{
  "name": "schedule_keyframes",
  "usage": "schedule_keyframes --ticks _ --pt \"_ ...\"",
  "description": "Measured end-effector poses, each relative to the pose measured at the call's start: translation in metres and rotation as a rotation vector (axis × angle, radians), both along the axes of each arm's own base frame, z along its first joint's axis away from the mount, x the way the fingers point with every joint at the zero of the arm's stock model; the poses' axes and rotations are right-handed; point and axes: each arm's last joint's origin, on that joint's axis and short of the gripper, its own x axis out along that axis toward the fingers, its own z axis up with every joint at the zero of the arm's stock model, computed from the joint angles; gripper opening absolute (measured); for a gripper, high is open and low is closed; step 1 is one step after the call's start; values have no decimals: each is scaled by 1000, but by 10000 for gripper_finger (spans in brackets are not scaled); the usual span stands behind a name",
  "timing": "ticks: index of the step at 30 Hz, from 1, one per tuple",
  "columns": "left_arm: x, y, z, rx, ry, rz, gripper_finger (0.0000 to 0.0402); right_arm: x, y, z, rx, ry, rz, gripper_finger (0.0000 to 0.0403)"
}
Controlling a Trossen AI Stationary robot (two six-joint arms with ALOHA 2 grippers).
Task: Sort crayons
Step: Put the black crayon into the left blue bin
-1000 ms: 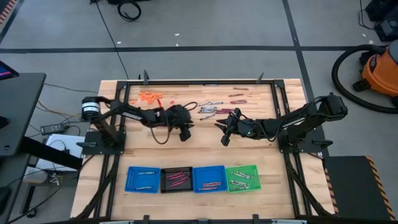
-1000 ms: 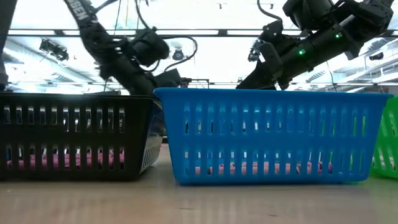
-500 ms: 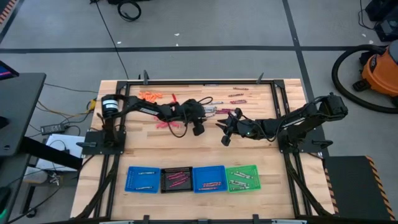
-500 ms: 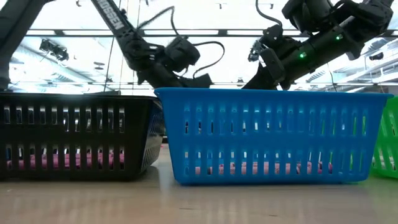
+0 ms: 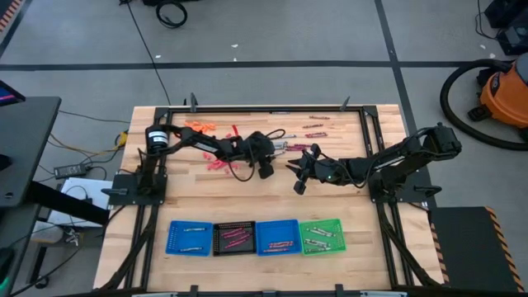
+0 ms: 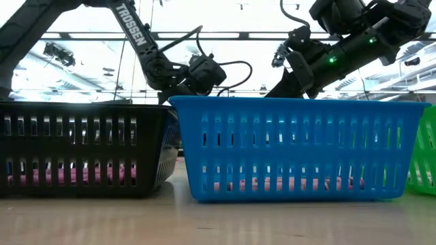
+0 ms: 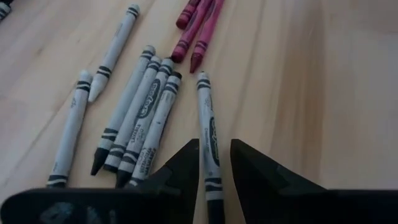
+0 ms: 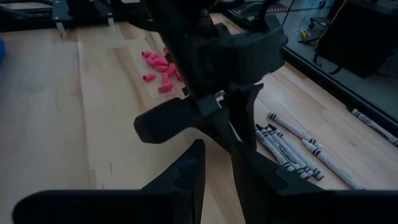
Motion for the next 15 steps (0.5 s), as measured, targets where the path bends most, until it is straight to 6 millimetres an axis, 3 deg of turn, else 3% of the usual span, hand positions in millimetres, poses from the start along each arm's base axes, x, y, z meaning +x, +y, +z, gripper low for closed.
schedule_keyframes --ticks 5,15 --pt "-1 -1 -5 -25 29 -12 88 0 0 0 -1 0 1 86" --pt "-2 -2 -11 -13 71 -55 14 0 3 0 0 -1 12 86"
